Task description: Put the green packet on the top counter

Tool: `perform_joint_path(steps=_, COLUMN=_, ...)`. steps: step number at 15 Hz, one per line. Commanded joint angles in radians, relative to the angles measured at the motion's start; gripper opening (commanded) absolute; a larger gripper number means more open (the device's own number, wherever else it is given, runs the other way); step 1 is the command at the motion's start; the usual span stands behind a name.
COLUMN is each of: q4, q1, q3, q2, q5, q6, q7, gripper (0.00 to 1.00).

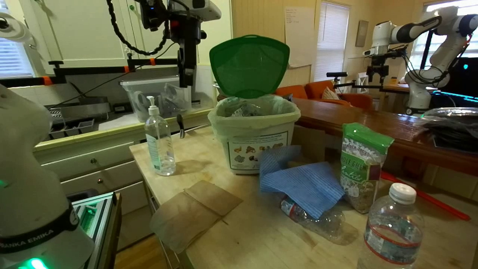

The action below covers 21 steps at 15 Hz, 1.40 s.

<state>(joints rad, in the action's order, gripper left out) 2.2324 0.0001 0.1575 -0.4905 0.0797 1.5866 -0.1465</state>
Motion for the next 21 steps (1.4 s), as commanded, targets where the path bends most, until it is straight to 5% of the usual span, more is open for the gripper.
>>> perform_joint_path(steps=1, q4=-0.075, q1=-0.032, q3=-0.093, q2=0.002, q5=-0.041, q6=-0.027, q7=-0.047, gripper=1.0)
perform_joint_path(steps=7, q4=-0.324, q1=-0.129, q3=-0.314, q2=0.11, q5=-0.122, q6=0.011, q7=-0.005, gripper=1.0)
perform_joint_path(steps=8, q4=-0.225, q1=-0.125, q3=-0.27, q2=0.031, q5=-0.068, q6=0.002, q7=-0.01, gripper=1.0)
perform_joint_path(steps=13, q4=-0.24, q1=-0.132, q3=-0.269, q2=0.043, q5=-0.073, q6=0.003, q7=0.002, gripper=1.0)
perform_joint_path(steps=21, q4=-0.437, q1=-0.149, q3=-0.278, q2=0.417, q5=-0.26, q6=0.398, q7=-0.333, gripper=1.0)
